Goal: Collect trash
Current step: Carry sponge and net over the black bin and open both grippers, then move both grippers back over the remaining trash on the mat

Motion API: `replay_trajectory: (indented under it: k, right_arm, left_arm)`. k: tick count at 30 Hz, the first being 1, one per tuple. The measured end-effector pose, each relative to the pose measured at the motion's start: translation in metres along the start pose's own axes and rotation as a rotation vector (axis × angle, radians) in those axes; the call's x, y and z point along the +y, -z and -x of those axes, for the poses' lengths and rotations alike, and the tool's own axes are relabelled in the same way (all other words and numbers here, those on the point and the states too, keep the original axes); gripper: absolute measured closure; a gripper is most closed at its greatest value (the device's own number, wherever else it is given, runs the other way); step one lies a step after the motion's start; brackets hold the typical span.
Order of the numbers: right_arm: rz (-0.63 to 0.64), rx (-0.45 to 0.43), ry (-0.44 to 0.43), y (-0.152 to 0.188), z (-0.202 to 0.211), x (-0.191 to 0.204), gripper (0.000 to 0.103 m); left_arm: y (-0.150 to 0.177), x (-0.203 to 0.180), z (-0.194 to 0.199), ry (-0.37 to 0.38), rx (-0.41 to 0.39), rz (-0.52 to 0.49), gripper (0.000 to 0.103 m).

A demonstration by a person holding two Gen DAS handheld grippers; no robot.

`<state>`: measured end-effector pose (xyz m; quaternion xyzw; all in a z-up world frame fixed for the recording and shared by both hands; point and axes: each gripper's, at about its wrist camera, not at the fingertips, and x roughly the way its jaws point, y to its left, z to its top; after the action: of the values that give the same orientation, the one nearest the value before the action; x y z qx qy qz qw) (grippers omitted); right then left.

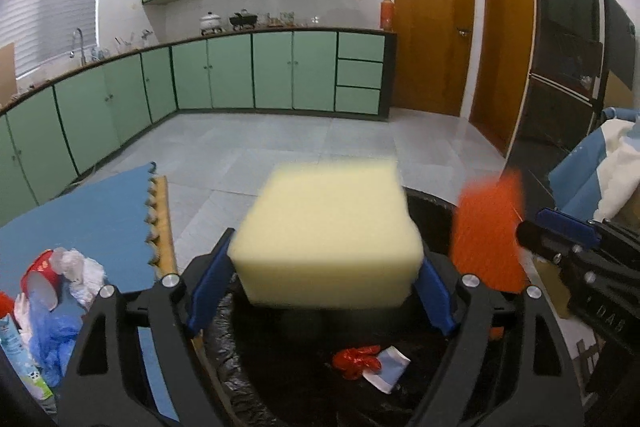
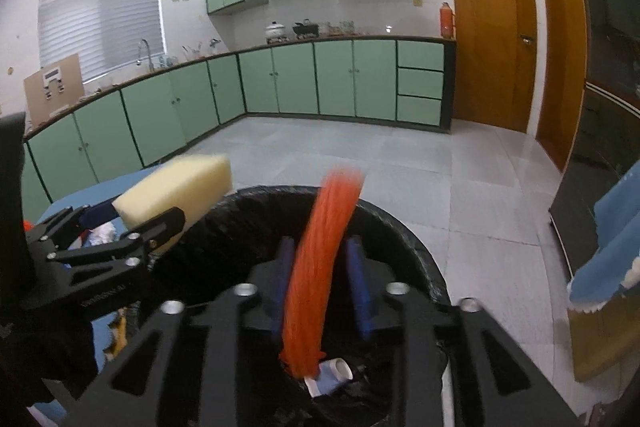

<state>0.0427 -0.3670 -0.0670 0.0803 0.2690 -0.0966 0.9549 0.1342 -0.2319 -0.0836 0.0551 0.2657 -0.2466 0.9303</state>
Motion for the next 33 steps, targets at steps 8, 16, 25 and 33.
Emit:
replay_trajectory:
  k: [8, 16, 25, 33]
  right_arm:
    - [-0.006, -0.036, 0.070, 0.004, 0.010, 0.000, 0.006]
    - [0.003, -0.057, -0.001, -0.008, 0.017, 0.029, 0.006]
    - [0.092, -0.077, -0.166, -0.016, 0.017, 0.117, 0.006]
    - [0.196, -0.063, -0.286, -0.007, 0.007, 0.196, 0.006]
  left_arm:
    - [-0.001, 0.024, 0.013, -0.021, -0.012, 0.012, 0.017]
    - [-0.003, 0.078, 0.060, -0.121, -0.063, 0.057, 0.015]
    - [0.014, 0.145, 0.117, -0.298, -0.089, 0.117, 0.014]
    - [0.042, 0.199, 0.158, -0.445, -0.077, 0.160, 0.014]
